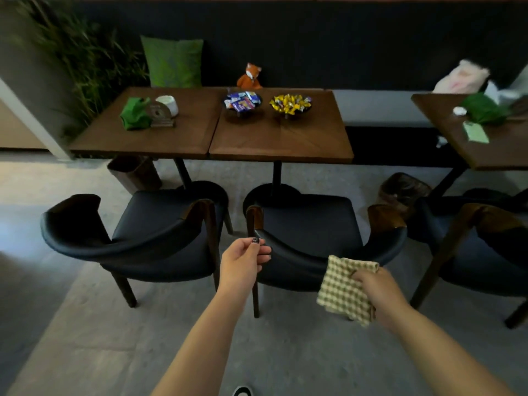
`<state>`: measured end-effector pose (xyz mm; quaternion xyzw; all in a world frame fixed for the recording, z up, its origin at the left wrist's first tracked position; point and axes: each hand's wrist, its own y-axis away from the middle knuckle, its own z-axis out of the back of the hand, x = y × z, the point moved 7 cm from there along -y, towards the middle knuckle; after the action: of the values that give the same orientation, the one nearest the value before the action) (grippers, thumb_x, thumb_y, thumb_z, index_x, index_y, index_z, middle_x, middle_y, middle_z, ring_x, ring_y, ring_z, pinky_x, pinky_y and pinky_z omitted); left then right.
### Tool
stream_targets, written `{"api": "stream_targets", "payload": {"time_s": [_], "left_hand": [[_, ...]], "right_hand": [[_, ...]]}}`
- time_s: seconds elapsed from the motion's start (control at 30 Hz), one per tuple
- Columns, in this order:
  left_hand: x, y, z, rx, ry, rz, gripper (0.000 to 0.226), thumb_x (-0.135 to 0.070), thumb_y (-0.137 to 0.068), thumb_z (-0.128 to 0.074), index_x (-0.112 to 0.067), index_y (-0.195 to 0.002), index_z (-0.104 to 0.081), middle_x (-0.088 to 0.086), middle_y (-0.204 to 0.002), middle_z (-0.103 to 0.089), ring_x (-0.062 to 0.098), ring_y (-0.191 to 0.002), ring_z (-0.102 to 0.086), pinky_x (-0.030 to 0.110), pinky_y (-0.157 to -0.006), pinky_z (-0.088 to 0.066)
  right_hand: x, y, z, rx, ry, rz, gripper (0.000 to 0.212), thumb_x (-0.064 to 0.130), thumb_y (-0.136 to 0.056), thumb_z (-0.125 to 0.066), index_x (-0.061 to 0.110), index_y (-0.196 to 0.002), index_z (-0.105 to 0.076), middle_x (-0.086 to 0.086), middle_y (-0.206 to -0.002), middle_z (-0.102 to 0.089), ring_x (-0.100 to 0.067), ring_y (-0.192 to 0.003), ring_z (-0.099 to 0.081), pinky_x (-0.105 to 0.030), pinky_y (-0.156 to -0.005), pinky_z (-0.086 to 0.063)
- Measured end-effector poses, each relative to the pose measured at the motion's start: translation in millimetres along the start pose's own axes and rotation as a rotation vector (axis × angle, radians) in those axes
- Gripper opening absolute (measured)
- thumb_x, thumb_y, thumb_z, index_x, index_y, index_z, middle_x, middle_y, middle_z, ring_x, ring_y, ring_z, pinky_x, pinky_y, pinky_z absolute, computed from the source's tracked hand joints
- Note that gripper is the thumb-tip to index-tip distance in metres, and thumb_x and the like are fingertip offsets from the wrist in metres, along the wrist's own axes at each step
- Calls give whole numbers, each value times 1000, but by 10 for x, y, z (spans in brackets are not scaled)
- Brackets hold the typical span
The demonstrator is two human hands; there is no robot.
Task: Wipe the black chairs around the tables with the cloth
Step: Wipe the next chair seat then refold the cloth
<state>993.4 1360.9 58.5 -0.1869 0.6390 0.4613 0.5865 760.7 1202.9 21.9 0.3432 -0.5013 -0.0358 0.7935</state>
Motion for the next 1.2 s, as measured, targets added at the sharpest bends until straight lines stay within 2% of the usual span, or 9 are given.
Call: {"api": "stream_targets", "payload": {"time_s": [0.13, 0.3, 0.4, 0.47, 0.6, 0.8, 0.9, 1.03, 1.2], "left_hand": [[-212, 420, 5, 28, -35, -154, 15, -22, -97, -56, -35, -102, -61, -17, -99, -68, -4, -91, -62, 15, -72, -48], [-291, 737, -28, 69, -104, -261, 43, -37, -103, -39, -37, -146, -36, -28, -135, -37, -7, -123, -36, 16, -99, -27], [-236, 723, 99, 81, -96, -254, 47, -44, -103, -33, -36, -149, -30, -28, -134, -35, -8, -124, -32, 16, -102, -24], [-169, 603, 258, 95, -94, -211, 42, -48, -102, -32, -36, -141, -43, -25, -129, -49, -4, -115, -46, 16, -92, -35], [9, 240, 672, 98, -89, -134, 26, -38, -102, -37, -29, -105, -61, -16, -90, -64, -1, -83, -60, 20, -67, -42], [219, -544, 1466, 146, -14, -19, 25, -31, -101, -46, -27, -125, -53, -14, -111, -63, 4, -100, -65, 31, -91, -52], [226, -989, 1979, 133, -9, 5, 21, -26, -101, -45, -27, -117, -59, -10, -111, -66, 8, -103, -65, 40, -100, -49], [216, -1558, 2450, 133, -66, 26, 17, -28, -101, -44, -33, -105, -60, -11, -109, -69, 6, -103, -65, 42, -104, -46], [314, -2253, 2525, 152, -125, 67, 14, -35, -98, -48, -35, -106, -60, -10, -109, -69, 7, -107, -63, 42, -104, -46]], "right_hand": [[372, 615, -329, 187, -143, 117, 16, 20, -96, -52, 25, -100, -67, 5, -83, -75, -15, -72, -72, -22, -51, -53], [609, 1266, -922, 419, -379, 53, 31, 29, -99, -45, 15, -104, -71, -9, -97, -74, -25, -86, -72, -33, -60, -57], [668, 1434, -1249, 509, -522, -10, 37, 29, -101, -40, 10, -110, -70, -12, -107, -72, -27, -96, -70, -41, -79, -55], [724, 1449, -1393, 523, -580, -27, 37, 30, -101, -40, 9, -111, -69, -13, -108, -71, -29, -97, -69, -43, -77, -55], [784, 1218, -1547, 394, -644, -30, 34, 29, -99, -44, 5, -110, -66, -15, -103, -72, -30, -91, -71, -39, -66, -56], [730, 761, -2074, 116, -720, -62, 33, 38, -98, -47, 12, -108, -65, -9, -97, -74, -28, -85, -72, -39, -65, -56], [753, 599, -2533, 38, -772, -84, 39, 48, -97, -43, 16, -102, -65, -7, -90, -75, -27, -82, -72, -38, -63, -56], [817, 312, -3105, -92, -763, -71, 37, 50, -98, -40, 19, -102, -61, 0, -98, -68, -21, -91, -65, -38, -76, -52], [1036, -255, -3628, -235, -617, 67, 43, 38, -102, -34, 17, -135, -51, 3, -125, -57, -17, -110, -58, -26, -84, -46]]}}
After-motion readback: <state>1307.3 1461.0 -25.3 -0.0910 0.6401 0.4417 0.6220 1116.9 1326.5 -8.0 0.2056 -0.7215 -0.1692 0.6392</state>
